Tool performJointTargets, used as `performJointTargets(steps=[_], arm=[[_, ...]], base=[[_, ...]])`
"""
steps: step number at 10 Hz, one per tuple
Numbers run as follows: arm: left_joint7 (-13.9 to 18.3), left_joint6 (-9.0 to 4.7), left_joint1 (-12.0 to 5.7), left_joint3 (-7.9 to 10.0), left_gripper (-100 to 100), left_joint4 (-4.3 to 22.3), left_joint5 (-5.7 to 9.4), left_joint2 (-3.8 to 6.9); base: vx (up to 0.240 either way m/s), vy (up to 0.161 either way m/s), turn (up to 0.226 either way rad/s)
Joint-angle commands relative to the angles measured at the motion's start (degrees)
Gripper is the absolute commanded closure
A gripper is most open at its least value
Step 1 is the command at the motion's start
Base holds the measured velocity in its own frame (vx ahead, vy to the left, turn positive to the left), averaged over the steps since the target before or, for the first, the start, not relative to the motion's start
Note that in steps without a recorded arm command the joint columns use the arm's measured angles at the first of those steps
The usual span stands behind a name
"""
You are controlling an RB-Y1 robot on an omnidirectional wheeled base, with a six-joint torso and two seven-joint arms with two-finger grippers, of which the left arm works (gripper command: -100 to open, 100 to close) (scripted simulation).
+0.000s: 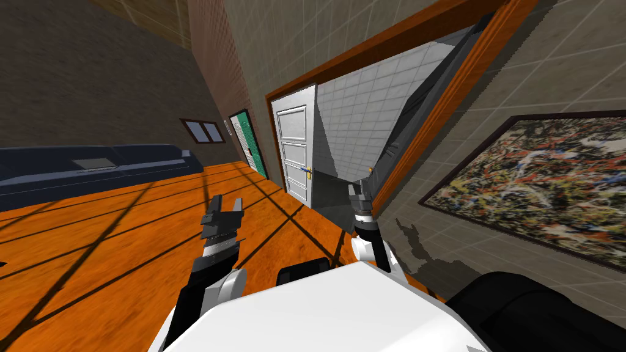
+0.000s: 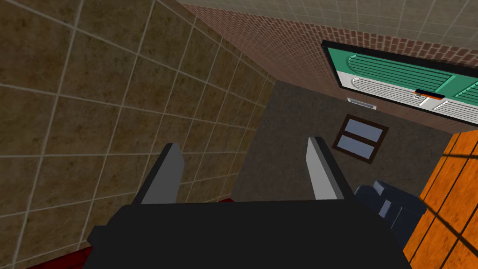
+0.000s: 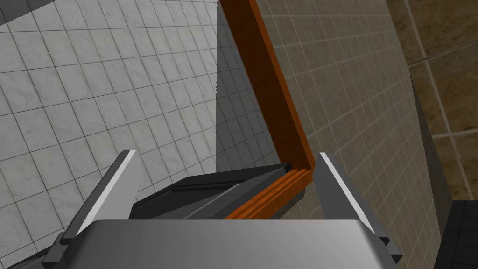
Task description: Push the door open
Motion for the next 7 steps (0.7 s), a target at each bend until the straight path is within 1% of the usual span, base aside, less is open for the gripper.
performJointTargets(steps=[1,2,3,6,7], arm=[[0.08,-0.01,-1.38,-0.18,-100,2.1,-0.1,0.62],[0.11,-0.02,-1.85,-0.24,-100,2.81,-0.14,0.81],[0.17,-0.03,-2.78,-0.37,-100,4.23,-0.21,1.17],[0.27,-0.04,-4.58,-0.61,-100,6.97,-0.35,1.78],[0.35,-0.06,-5.93,-0.79,-100,9.01,-0.45,2.21]], base=[[0.14,-0.021,-0.036],[0.072,0.032,-0.088],[0.065,0.058,-0.064],[0.056,0.037,-0.045],[0.086,0.04,-0.075]])
